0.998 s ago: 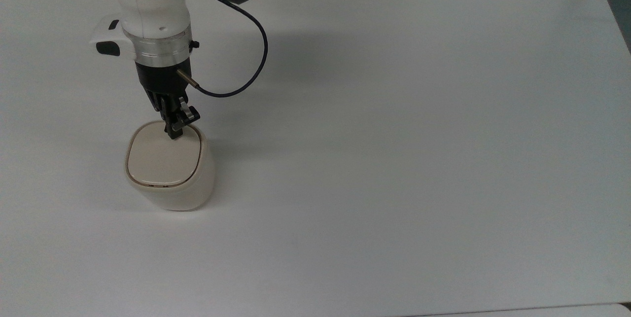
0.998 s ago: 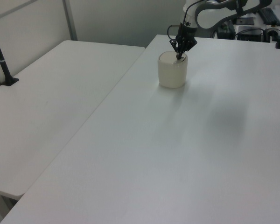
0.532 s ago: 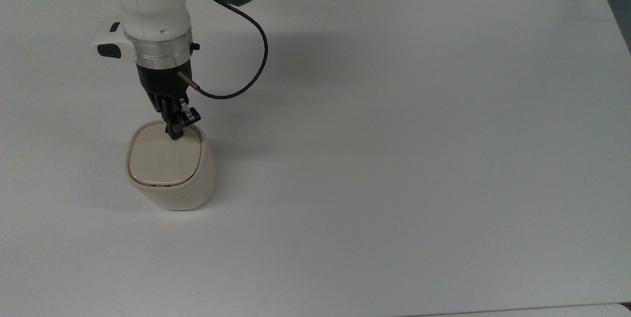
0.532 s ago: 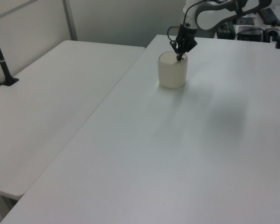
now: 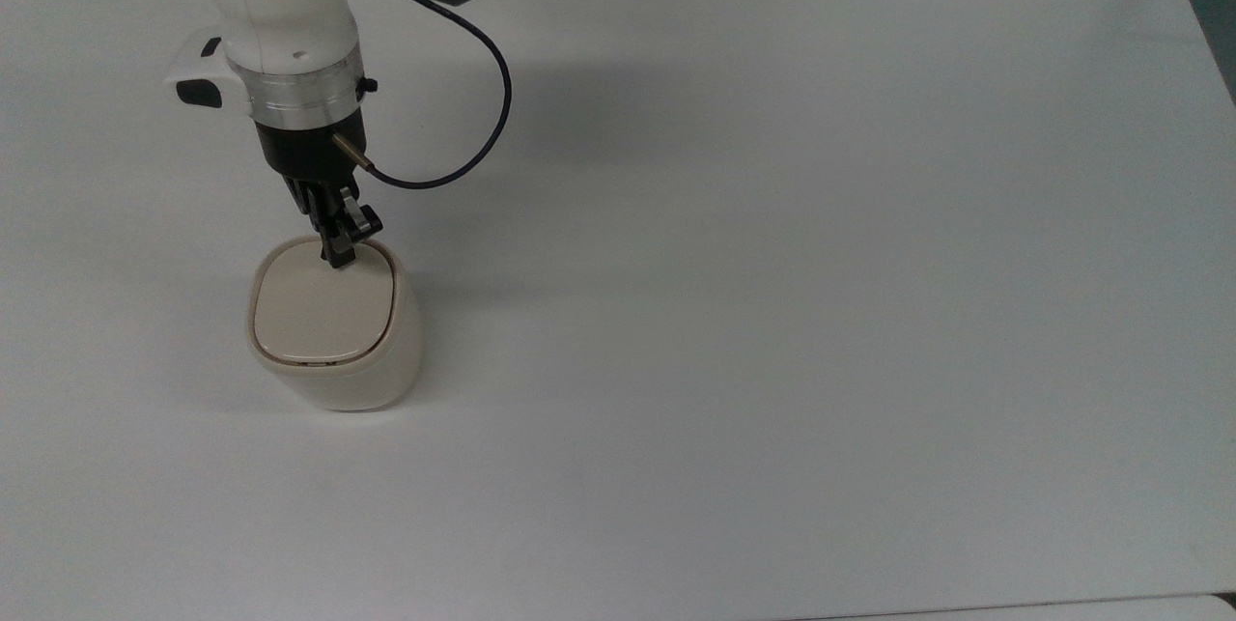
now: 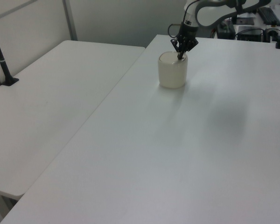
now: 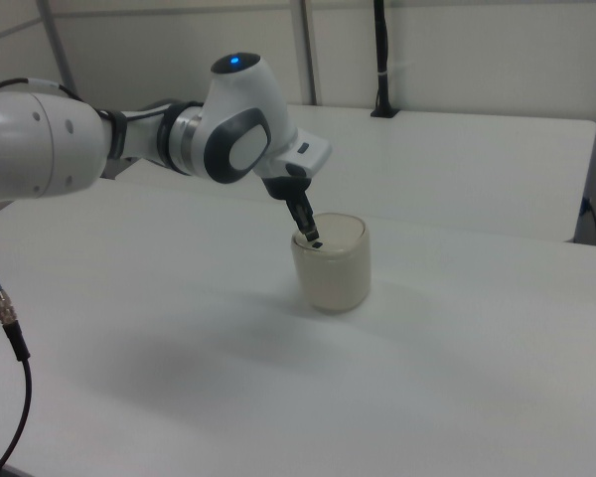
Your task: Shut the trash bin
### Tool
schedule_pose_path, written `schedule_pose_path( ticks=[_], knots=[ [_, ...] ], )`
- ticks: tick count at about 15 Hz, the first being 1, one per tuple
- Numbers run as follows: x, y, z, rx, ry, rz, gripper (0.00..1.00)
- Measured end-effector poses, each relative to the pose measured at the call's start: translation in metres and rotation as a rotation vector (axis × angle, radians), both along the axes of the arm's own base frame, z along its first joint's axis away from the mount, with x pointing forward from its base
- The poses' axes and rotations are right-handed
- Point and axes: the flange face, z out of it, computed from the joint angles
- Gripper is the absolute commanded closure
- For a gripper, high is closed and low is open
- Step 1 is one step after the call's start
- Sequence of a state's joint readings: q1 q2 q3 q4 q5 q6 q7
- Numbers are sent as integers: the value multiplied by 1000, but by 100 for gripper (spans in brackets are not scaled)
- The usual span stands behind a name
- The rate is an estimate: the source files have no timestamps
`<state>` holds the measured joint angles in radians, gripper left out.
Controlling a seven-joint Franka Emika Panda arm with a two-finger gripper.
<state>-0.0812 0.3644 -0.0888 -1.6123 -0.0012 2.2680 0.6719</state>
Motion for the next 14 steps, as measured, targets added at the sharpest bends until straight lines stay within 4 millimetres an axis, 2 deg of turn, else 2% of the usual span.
schedule_pose_path(
  ticks=[2,3,4,6,8,9,11,14],
  knots=[
    [-6,-2,20,6,11,-6,100],
    [-11,-1,36,14,13,-7,100],
    [-21,5,61,32,13,-6,94],
    [-36,13,92,50,26,3,65],
    [-54,23,121,59,47,18,16],
    [-63,30,134,63,61,32,0],
    [-81,43,152,70,98,62,0],
    [-98,63,167,75,147,106,0]
  ],
)
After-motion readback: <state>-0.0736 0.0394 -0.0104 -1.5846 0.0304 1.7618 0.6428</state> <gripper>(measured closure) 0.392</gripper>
